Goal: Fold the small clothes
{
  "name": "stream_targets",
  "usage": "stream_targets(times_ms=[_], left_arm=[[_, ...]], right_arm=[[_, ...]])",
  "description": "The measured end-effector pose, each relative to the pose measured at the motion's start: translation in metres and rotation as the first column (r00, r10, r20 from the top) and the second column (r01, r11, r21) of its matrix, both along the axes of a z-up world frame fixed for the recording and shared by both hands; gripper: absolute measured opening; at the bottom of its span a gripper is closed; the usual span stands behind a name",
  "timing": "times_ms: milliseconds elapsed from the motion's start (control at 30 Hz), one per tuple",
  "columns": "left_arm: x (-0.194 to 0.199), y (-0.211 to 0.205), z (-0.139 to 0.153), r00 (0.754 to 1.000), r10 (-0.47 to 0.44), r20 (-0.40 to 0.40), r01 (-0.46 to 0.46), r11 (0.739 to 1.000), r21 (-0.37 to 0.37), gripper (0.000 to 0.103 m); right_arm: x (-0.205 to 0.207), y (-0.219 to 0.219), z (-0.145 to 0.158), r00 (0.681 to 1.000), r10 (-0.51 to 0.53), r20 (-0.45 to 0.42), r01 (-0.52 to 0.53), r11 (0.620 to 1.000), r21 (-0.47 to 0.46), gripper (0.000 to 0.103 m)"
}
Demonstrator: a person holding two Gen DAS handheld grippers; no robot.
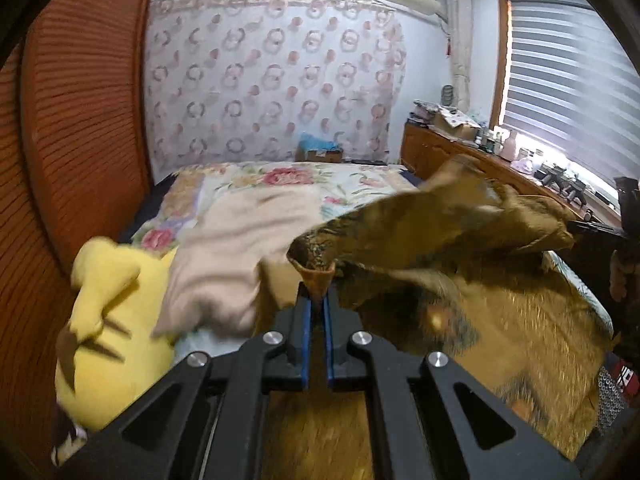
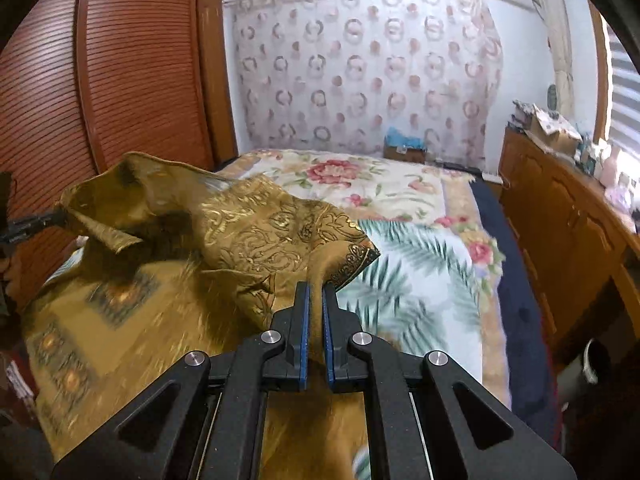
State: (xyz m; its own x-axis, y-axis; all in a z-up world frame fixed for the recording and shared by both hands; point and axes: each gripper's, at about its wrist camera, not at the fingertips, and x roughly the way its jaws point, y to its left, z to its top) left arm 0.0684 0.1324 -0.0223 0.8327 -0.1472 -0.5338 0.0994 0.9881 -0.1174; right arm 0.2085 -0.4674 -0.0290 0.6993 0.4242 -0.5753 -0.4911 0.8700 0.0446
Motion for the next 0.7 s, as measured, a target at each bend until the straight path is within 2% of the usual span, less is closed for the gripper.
stream_targets(times_ms=[100,167,500,600,633,700], left_arm=[[-0.024,0.010,-0.009,0.999,0.035,0.010,-0.035,0.999,-0.009,0.003],[-0.038,0.014,-0.011,0.997,0.068,0.025,-0.069,0.998,0.006,0.003],[-0.099,0.009,0.003,0.999,0.043,0.025,-0.043,0.999,0.007,0.004],[-0.105,0.007,0.002,0.999,0.050,-0.009,-0.050,0.997,0.051,0.012],[-0.104,0.008,0.002,0.999,0.044,-0.016,-0.044,0.998,0.056,0.018],[-0.103,0.007,0.003,0.999,0.038,-0.033,-0.036,0.997,0.065,0.021]], right_arm=[[-0.019,-0.018,-0.008,0.999,-0.028,-0.031,0.029,0.998,0.049,0.003],[-0.032,-0.026,-0.012,0.999,-0.035,-0.031,0.036,0.998,0.043,0.003],[-0.100,-0.046,-0.020,0.997,-0.055,-0.059,0.058,0.997,0.048,0.003],[-0.111,-0.046,-0.023,0.995,-0.061,-0.073,0.064,0.997,0.039,0.004],[-0.111,-0.045,-0.025,0.995,-0.064,-0.072,0.066,0.997,0.028,0.004],[-0.111,-0.042,-0.026,0.995,-0.066,-0.077,0.067,0.998,0.017,0.009]])
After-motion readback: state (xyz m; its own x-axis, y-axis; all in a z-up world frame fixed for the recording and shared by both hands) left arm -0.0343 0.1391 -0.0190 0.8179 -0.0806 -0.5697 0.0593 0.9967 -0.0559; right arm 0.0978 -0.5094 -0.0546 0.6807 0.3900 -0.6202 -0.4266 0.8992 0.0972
